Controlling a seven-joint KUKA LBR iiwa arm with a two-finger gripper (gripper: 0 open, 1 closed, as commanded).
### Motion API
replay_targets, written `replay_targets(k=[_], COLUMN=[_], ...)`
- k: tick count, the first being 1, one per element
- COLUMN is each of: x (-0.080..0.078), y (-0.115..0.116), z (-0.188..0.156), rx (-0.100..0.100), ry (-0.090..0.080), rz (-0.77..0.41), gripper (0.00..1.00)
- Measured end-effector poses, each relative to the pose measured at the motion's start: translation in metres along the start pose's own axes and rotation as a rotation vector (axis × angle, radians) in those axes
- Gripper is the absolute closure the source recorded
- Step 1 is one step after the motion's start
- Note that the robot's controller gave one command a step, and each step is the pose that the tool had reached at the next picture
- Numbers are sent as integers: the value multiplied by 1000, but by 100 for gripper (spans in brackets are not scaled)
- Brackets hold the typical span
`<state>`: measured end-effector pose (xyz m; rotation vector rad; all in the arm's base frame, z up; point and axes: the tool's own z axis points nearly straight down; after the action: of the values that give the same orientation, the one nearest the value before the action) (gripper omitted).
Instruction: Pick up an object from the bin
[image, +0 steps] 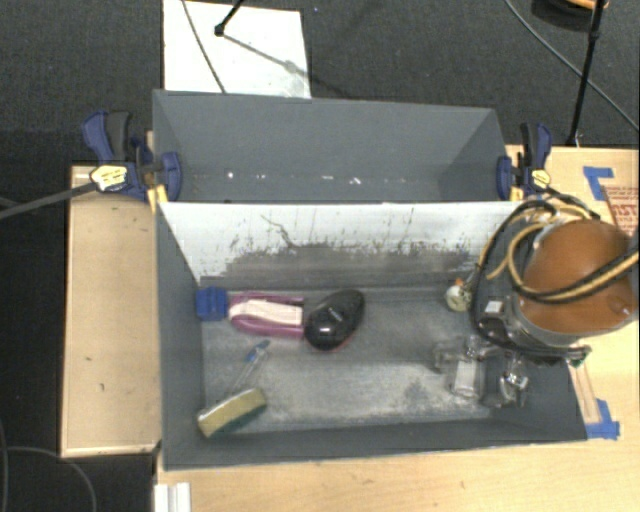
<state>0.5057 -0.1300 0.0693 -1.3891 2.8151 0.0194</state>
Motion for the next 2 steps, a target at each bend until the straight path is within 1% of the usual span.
replay_targets(k=[1,2], x=[5,-3], y=[-4,-26], z=[-1,-57], rx=[8,17], ry=[7,3], rz=[1,15], gripper=[100,100])
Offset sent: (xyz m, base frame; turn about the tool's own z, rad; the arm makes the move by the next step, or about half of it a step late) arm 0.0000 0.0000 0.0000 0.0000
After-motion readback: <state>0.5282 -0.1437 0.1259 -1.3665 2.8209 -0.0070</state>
